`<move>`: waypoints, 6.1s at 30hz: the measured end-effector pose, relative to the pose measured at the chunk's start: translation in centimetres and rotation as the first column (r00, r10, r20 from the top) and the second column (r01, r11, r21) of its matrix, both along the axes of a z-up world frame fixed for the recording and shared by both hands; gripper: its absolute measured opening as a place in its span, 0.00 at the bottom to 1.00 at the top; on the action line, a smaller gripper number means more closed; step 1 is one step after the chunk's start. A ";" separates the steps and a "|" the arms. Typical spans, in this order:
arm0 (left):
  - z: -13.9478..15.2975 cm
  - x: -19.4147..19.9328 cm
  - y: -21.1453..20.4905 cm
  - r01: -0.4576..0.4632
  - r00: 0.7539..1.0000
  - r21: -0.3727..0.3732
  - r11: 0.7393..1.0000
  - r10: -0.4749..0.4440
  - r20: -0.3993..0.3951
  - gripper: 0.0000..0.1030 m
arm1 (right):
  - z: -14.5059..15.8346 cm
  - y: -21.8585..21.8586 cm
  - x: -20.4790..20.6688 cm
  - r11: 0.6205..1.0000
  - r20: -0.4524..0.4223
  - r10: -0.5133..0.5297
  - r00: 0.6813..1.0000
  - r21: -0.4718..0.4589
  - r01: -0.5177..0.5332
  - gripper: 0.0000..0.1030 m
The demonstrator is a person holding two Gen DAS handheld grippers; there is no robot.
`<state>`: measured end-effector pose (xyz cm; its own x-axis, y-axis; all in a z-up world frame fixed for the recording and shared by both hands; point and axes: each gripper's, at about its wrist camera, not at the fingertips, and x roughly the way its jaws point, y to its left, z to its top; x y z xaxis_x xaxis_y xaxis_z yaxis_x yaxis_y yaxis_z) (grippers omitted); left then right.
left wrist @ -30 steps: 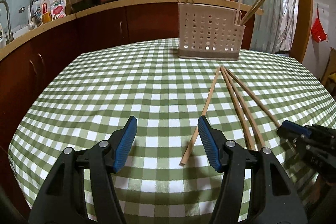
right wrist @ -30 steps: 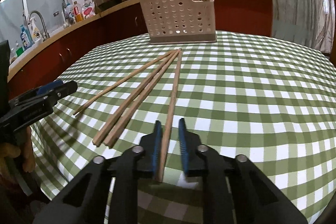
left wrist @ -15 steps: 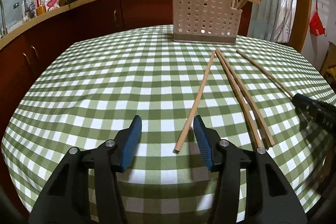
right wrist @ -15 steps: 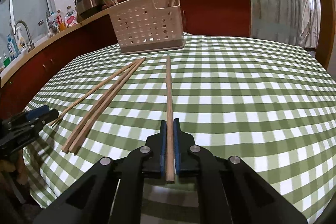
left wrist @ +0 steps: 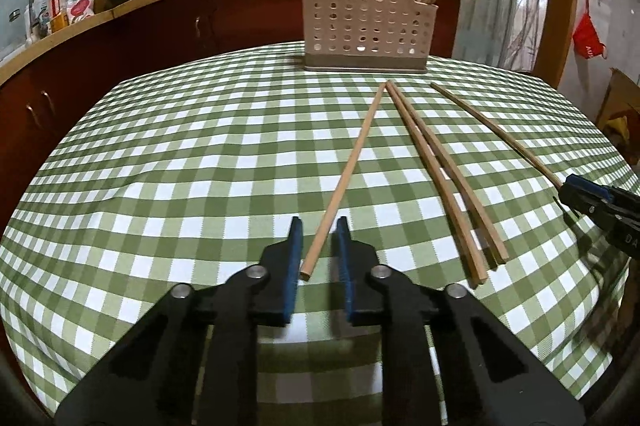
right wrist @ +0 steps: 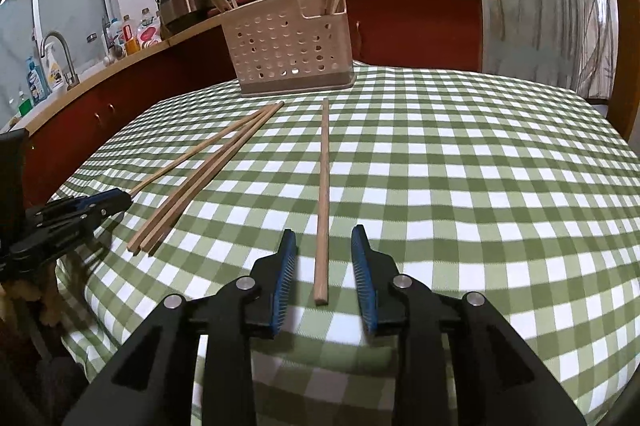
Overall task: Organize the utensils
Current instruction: 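Close the right gripper on one chopstick while the left gripper closes on another, then lift both held chopsticks upright and carry them over the beige caddy, then lower both chopsticks into the caddy and open both grippers, then move both open grippers back toward the last chopsticks on the cloth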
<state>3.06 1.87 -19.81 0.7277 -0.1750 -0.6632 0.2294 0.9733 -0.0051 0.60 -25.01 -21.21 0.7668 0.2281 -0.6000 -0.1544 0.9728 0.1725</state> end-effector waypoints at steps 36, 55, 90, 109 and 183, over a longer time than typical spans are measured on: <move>8.9 -2.8 1.3 -0.011 0.968 -0.062 0.998 0.026 0.250 0.06 | 8.4 0.1 -2.4 0.998 0.250 -0.016 0.968 -0.060 0.032 0.07; 15.4 -1.7 4.0 -0.037 0.941 -0.117 0.992 0.074 0.332 0.06 | 15.1 -0.9 -0.7 0.998 0.335 -0.024 0.942 -0.047 0.042 0.07; 20.0 3.8 1.1 0.038 0.909 -0.124 0.992 0.017 0.416 0.06 | 18.8 -0.6 4.6 1.000 0.418 -0.007 0.908 -0.002 0.008 0.07; 27.4 7.8 -4.0 0.174 0.800 -0.110 0.979 -0.076 0.595 0.06 | 25.7 0.9 8.1 0.999 0.597 0.030 0.802 0.017 -0.050 0.07; 19.7 8.1 -3.7 0.061 0.884 -0.028 0.998 -0.041 0.466 0.60 | 16.7 2.8 9.1 1.000 0.426 -0.022 0.904 0.021 0.014 0.43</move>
<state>11.18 -1.84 -0.14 0.9402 -0.2395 -0.2423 0.2642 0.9615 0.0751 9.69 -22.18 -4.50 0.9526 0.2189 -0.2111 -0.1991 0.9737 0.1108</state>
